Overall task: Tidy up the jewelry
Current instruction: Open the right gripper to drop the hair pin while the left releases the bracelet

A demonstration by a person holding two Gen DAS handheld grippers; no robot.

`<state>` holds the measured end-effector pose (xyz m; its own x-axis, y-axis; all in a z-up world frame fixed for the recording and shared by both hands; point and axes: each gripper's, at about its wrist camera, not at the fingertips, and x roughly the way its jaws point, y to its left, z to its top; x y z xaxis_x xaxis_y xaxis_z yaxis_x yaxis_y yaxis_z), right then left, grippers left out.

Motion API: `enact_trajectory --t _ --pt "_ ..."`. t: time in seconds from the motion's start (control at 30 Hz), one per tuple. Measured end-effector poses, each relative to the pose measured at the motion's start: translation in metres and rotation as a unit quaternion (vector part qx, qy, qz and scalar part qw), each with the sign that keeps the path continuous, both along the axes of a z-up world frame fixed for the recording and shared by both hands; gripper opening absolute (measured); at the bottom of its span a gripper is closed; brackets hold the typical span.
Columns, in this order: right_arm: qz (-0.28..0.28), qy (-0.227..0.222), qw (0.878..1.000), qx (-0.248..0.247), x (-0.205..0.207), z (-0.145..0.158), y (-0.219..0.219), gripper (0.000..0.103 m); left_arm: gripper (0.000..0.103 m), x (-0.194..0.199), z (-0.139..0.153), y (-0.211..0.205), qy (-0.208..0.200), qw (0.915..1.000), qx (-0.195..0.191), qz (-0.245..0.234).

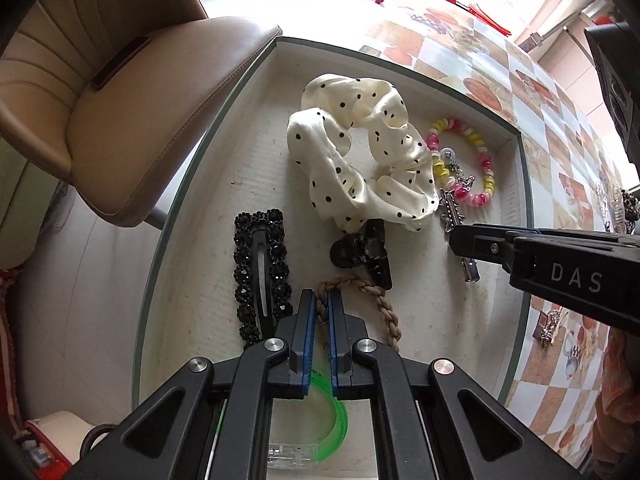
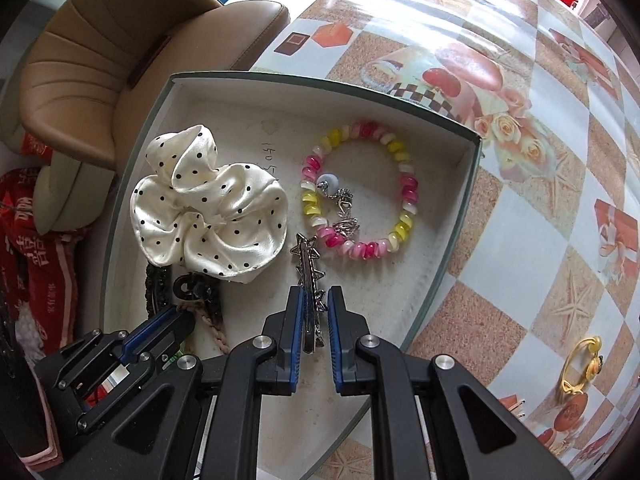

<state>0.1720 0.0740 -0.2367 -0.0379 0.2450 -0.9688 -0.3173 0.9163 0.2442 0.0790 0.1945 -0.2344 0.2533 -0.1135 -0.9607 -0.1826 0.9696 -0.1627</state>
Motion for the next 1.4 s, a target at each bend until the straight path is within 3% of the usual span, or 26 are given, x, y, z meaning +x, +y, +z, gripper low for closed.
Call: enact_trajectory --t 0.3,0.33,0.4,0.47,0.67,1.0,1.4 --pt "0.003 0.007 1.0 0.003 -0.003 -0.001 0.0 0.016 0.009 0.002 0.0 -0.005 0.008 1.0 0.006 0.002" --pt "0.002 0.007 1.0 0.004 -0.003 -0.001 0.001 0.019 0.009 0.002 0.0 -0.005 0.008 0.9999 0.006 0.002" --pt "0.001 0.002 1.0 0.007 -0.004 0.004 0.0 0.04 0.009 0.002 0.001 -0.006 0.009 0.9999 0.008 0.002" --pt "0.0 -0.007 1.0 0.012 -0.005 0.011 -0.002 0.046 0.009 0.0 0.002 -0.006 0.01 0.9999 0.009 0.003" --pt "-0.012 -0.019 0.999 0.029 -0.004 0.033 -0.009 0.047 0.009 -0.001 0.009 -0.008 0.009 0.9998 0.017 0.005" --pt "-0.037 -0.04 0.997 0.058 -0.011 0.075 -0.034 0.061 0.009 -0.005 0.017 -0.008 0.017 0.9995 0.026 0.0" --pt "-0.076 -0.038 0.994 0.063 -0.032 0.087 -0.075 0.066 0.01 -0.004 0.023 -0.015 0.023 0.9993 0.028 -0.013"
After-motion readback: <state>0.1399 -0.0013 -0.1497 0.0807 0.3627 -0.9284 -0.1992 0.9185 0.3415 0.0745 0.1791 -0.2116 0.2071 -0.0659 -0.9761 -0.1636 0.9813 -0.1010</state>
